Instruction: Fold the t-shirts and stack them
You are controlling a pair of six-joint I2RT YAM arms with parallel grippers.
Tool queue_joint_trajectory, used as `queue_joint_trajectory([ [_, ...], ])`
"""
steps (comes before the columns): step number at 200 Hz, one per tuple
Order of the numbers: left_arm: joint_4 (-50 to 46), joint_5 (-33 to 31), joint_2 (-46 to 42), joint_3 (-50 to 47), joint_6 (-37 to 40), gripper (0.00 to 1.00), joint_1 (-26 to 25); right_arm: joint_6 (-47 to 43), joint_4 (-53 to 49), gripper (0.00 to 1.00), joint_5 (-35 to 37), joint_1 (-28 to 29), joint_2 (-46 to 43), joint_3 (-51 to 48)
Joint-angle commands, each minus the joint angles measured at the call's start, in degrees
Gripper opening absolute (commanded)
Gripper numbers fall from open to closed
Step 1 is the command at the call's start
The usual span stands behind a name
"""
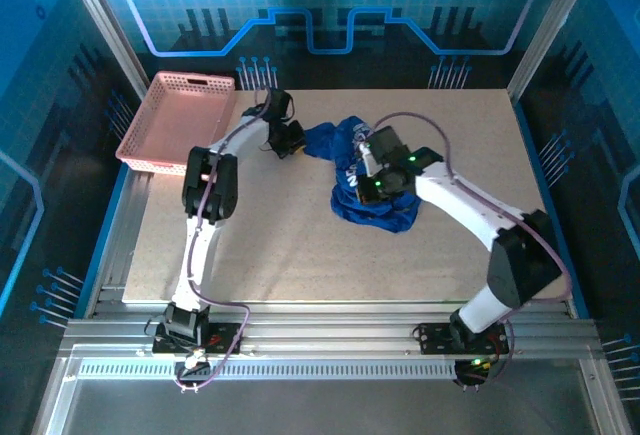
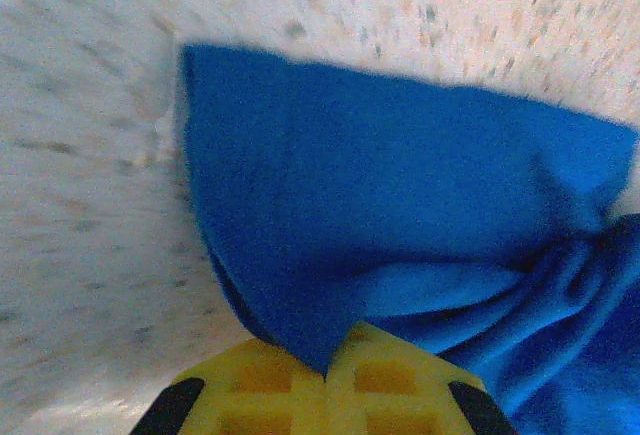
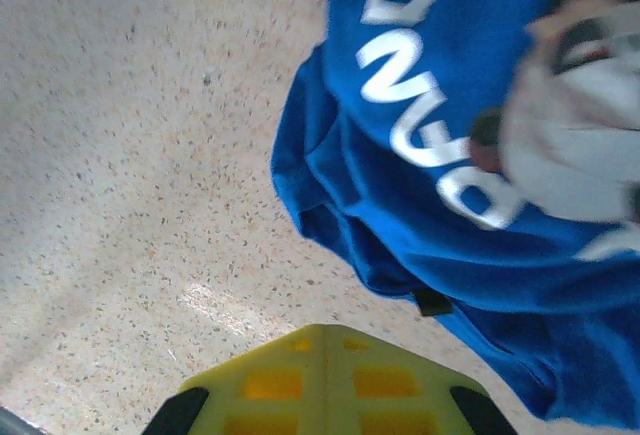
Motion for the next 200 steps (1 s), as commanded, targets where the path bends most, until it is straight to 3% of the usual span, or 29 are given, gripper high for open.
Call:
queue_joint_trajectory([
  [1,3.3,-0.7,-9.5,-2.7,0.8,0.0,1.8,-3.2,-4.0,0.0,-4.7,-3.0,-2.6,-1.2],
  [40,5.9,0.5,-16.8,-9.4,1.0,0.0,1.8,-5.3,-3.5,0.45,-12.3,2.0,4.3,3.2],
  [67,7.8,1.2,-21.3,-14.0,1.3,0.0,1.9,-5.2,-2.8,0.6,-11.7,6.5,11.2,4.9],
  [118,8.9,3.4,-23.4,-17.2,1.8,0.0,1.9,-6.0,-2.9,0.64,-5.6,7.6,20.9,8.1],
  [200,10.1,4.2,-25.9,-21.5,2.5,0.0,1.9,-6.7,-2.2,0.62,4.3,7.9,26.0,10.0],
])
